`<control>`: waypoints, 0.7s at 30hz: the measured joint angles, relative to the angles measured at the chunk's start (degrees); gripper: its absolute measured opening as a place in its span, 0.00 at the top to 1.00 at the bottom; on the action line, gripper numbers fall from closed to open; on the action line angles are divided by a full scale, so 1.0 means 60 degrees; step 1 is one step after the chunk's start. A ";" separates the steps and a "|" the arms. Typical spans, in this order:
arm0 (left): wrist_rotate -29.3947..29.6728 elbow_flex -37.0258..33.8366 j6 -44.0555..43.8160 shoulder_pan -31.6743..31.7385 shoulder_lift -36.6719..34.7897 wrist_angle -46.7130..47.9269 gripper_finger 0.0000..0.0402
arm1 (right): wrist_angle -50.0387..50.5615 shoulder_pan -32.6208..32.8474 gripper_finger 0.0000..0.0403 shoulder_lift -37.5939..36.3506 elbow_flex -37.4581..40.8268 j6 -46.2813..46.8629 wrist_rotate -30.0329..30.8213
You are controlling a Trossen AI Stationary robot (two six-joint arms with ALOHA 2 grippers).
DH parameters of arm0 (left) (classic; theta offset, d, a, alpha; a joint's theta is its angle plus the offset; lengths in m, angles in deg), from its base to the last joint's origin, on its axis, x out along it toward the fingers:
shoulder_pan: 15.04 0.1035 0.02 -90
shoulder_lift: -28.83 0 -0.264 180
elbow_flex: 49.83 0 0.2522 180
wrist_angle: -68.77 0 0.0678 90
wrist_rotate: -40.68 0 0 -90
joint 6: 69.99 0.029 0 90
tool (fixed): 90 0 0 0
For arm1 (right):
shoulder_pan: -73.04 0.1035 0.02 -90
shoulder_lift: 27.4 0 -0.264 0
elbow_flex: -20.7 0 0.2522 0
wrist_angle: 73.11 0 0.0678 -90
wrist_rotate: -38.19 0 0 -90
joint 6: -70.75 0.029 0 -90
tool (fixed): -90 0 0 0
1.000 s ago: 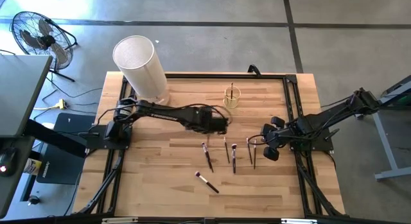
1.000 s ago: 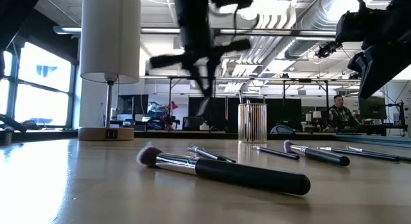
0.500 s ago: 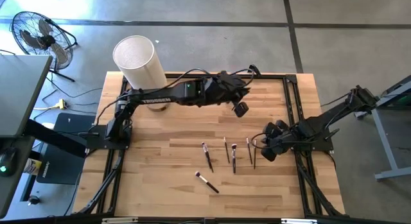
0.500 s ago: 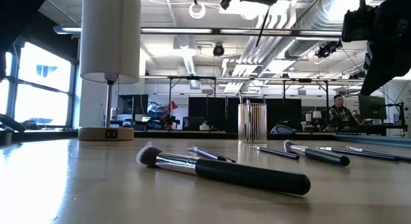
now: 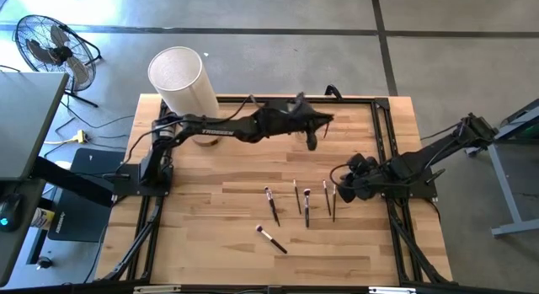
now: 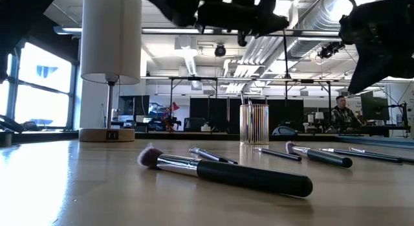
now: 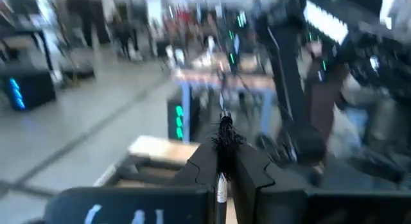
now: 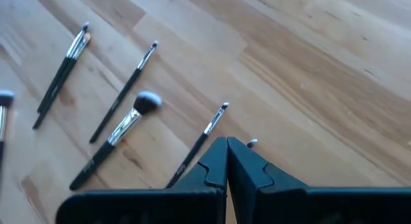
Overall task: Put items in baskets/containers
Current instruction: Put the silver eyebrow brush into the yellow container
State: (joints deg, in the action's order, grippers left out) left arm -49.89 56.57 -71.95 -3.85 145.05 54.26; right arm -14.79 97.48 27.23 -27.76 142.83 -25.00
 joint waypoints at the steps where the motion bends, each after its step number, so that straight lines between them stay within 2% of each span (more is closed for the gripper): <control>1: 0.0139 -0.0338 -0.0014 0.0102 -0.0005 -0.0695 0.97 | -0.0019 -0.0070 1.00 0.0000 0.0000 0.0004 -0.0003; 4: 0.0533 -0.1217 -0.0135 0.0456 -0.0022 -0.1856 0.97 | -0.0078 -0.0243 1.00 0.0000 0.0000 0.0019 -0.0011; 10: 0.1754 -0.1730 0.0047 0.1059 -0.0007 -0.2013 0.97 | -0.0189 -0.0729 1.00 0.0000 0.0000 0.0017 -0.0049; 15: 0.2012 -0.1711 -0.0009 0.1314 0.0154 -0.1418 0.97 | -0.0120 -0.1092 1.00 0.0000 -0.0004 -0.0020 -0.0176; 18: 0.2295 -0.1752 -0.0476 0.1330 0.0222 -0.0544 0.92 | -0.0111 -0.1206 1.00 -0.0004 -0.0004 -0.0142 -0.0278; 21: 0.2100 -0.1726 -0.0737 0.1289 0.0182 -0.0308 0.87 | -0.0077 -0.1311 0.99 -0.0004 -0.0004 -0.0398 -0.0280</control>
State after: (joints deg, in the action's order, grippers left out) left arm -37.28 46.21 -76.37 3.88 146.15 52.40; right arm -15.26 89.61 27.21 -27.78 140.44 -26.68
